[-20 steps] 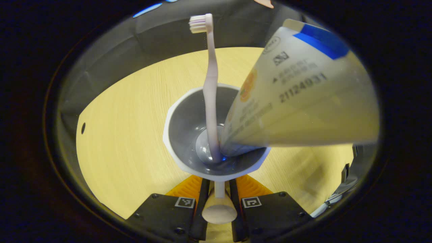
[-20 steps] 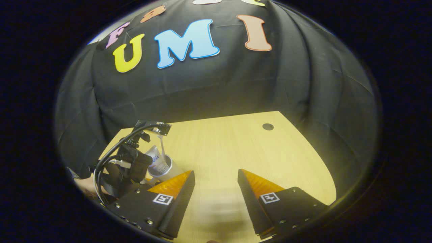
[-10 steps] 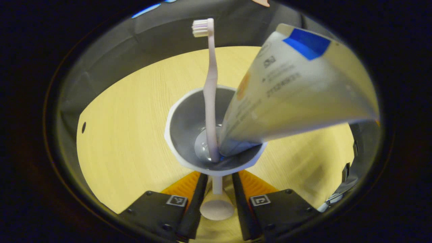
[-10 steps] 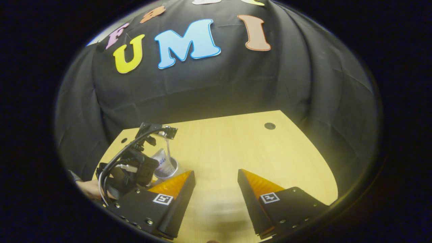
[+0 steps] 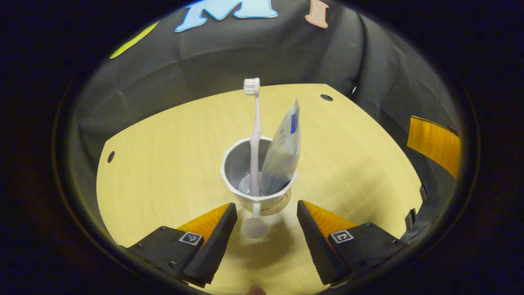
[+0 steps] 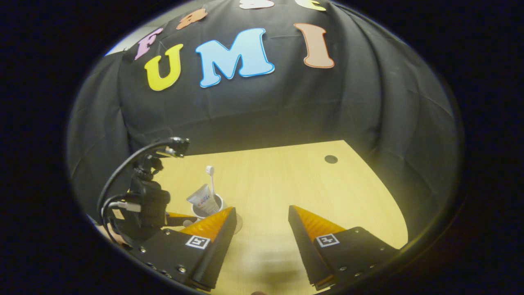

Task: Put the toothbrush and toothpaste on the desktop into the cup, then pick up the cup and place it on the coaster on the desktop.

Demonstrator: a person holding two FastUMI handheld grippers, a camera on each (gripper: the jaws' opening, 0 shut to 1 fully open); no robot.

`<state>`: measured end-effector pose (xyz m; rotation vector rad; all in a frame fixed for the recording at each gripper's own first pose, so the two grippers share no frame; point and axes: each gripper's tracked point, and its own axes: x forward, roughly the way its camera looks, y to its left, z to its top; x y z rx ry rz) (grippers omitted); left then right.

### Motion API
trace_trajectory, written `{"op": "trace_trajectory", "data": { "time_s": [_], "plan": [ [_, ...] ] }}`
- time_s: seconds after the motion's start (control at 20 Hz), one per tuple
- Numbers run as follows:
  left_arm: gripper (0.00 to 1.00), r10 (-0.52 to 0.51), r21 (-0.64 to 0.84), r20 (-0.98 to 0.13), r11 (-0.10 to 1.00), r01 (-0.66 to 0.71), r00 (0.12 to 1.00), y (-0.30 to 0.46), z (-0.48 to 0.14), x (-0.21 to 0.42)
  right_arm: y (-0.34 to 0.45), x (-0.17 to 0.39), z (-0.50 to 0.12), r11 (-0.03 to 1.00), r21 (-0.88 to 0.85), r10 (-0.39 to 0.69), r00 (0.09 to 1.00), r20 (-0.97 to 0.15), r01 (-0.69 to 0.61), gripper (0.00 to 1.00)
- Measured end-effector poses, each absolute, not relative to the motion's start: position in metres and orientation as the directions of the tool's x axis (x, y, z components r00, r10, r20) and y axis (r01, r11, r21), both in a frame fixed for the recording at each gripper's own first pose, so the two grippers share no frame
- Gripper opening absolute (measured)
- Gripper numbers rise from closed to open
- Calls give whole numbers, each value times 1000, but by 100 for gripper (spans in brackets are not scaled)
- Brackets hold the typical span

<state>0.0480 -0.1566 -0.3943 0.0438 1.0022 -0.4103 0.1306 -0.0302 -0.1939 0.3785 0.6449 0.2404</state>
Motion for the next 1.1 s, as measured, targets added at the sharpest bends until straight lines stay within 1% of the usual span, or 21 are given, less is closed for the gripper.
{"op": "trace_trajectory", "data": {
  "time_s": [0.05,0.2,0.4,0.6,0.65,0.9,1.1],
  "plan": [
    [97,-316,-151,-805,928,341,502,-152,-380,46,-29,129,-190,905,412,334,780,-528,-109,78],
    [97,-309,-150,-728,943,297,612,-130,-331,42,-25,130,-172,908,393,340,808,-481,-148,78],
    [97,-277,-137,-593,960,245,756,-101,-278,42,-19,126,-139,918,351,323,860,-394,-183,78],
    [96,-228,-121,-462,974,193,857,-64,-225,36,-14,118,-109,938,296,278,900,-336,-179,77],
    [96,-214,-120,-431,976,179,877,-55,-213,34,-10,114,-102,941,286,270,907,-324,-178,78],
    [96,-170,-111,-299,984,143,939,-26,-168,25,-1,101,-75,955,254,223,936,-274,-153,77],
    [95,-154,-138,-248,983,122,957,-7,-156,20,11,89,-56,963,219,204,954,-221,-155,78]
  ]
}}
